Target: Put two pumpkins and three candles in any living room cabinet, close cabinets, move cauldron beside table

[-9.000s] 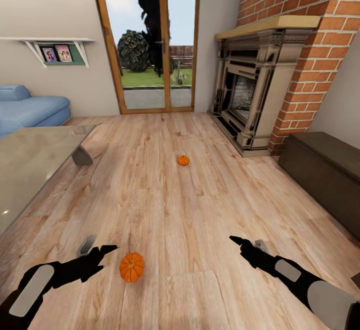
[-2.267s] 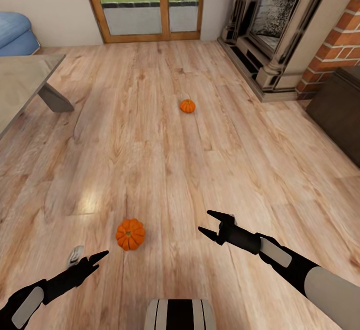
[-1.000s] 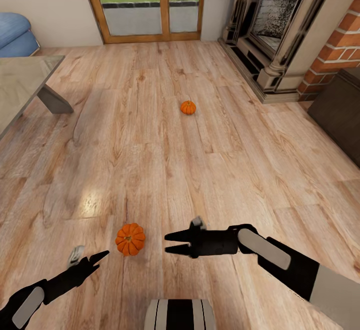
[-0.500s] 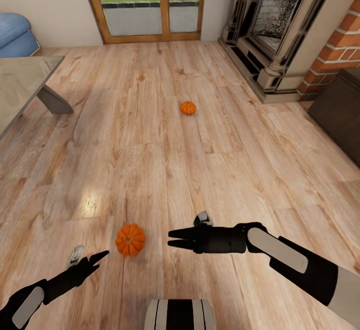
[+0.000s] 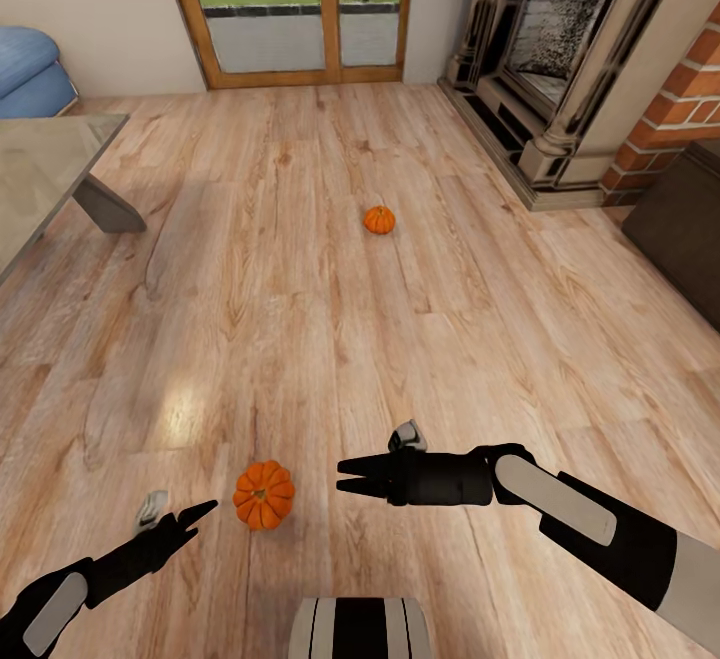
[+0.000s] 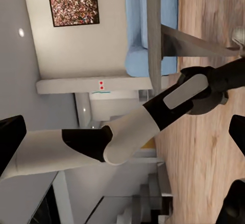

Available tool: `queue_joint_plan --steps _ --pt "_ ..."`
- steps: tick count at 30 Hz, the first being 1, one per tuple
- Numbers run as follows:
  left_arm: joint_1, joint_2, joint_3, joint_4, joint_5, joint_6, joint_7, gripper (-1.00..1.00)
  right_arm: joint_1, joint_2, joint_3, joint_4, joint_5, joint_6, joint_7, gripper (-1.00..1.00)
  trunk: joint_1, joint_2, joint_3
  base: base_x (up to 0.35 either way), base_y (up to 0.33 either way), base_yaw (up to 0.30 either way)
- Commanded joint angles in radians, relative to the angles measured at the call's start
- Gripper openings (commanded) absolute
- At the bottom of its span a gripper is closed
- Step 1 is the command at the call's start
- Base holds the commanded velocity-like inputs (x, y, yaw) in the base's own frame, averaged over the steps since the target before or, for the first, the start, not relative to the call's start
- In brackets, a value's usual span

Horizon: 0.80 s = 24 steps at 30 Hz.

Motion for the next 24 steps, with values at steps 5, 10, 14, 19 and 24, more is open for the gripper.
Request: queue_joint_plan --steps 5,10,14,19,24 --pt "0.000 0.000 0.028 0.001 0.015 0.006 0.000 1.00 -0.001 -0.001 0.002 0.002 -0.003 0.003 0.000 1.00 0.000 0.000 -0.001 0.005 0.003 0.000" --pt "0.000 0.001 0.040 0.003 0.016 0.006 0.000 1.00 -0.001 -0.001 0.002 0.003 -0.001 0.001 0.000 1.00 0.001 -0.001 -0.012 0.000 0.000 0.000" --pt "0.000 0.000 0.042 0.008 0.016 0.005 0.002 1.00 -0.001 -0.001 0.003 0.004 -0.002 -0.059 -0.005 1.00 0.003 -0.002 -0.028 0.000 0.000 0.000" --pt "0.000 0.000 0.042 0.011 0.016 0.001 0.004 1.00 0.000 -0.001 0.005 0.004 -0.005 -0.110 -0.034 1.00 0.005 -0.003 -0.047 0.000 0.000 0.000" --pt "0.000 -0.001 0.042 0.011 0.015 -0.002 0.010 1.00 0.003 0.000 0.003 0.008 -0.005 -0.119 -0.085 1.00 0.008 -0.004 -0.066 0.000 0.000 0.000"
